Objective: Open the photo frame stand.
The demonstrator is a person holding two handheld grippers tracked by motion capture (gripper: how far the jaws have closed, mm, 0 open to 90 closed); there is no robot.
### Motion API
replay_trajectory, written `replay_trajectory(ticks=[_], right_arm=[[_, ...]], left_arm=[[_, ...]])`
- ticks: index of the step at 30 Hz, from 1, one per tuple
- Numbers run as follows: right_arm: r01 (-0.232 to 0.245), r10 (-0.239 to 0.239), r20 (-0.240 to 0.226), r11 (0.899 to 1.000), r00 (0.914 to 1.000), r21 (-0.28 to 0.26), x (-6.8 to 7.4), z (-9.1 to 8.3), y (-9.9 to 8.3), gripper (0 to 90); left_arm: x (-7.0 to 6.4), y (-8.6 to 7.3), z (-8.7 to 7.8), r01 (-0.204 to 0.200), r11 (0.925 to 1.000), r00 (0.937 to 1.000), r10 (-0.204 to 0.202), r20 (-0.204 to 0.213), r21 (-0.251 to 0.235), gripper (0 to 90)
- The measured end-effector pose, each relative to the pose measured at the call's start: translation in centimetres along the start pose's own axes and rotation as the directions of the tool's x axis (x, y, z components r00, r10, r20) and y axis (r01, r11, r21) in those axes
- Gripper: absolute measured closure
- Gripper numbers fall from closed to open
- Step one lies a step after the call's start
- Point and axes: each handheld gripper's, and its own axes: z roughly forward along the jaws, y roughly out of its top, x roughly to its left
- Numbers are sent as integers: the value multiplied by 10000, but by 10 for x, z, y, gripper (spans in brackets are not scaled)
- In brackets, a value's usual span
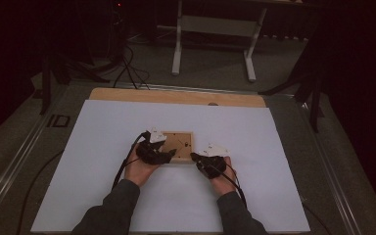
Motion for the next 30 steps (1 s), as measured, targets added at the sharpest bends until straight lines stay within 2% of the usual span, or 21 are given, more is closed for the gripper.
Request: replay_trajectory(ticks=[15,19,24,26,30], right_arm=[[0,0,2,10000,10000,-27,0,0,0,896],[-5,5,8,10000,10000,-41,0,0,-1,896],[-11,11,16,10000,10000,-47,0,0,-1,896],[-7,7,20,10000,10000,-49,0,0,-1,896],[24,-24,12,10000,10000,-50,0,0,-1,896]], left_arm=[[1,-3,16,-89,9977,9998,99,-145,673,390],[2,-2,18,-120,9972,9999,121,-14,740,412],[1,-1,19,-329,9959,9994,317,159,848,508],[-1,0,19,-438,9950,9990,434,59,894,514],[-2,5,13,-409,9967,9991,413,-42,704,515]])
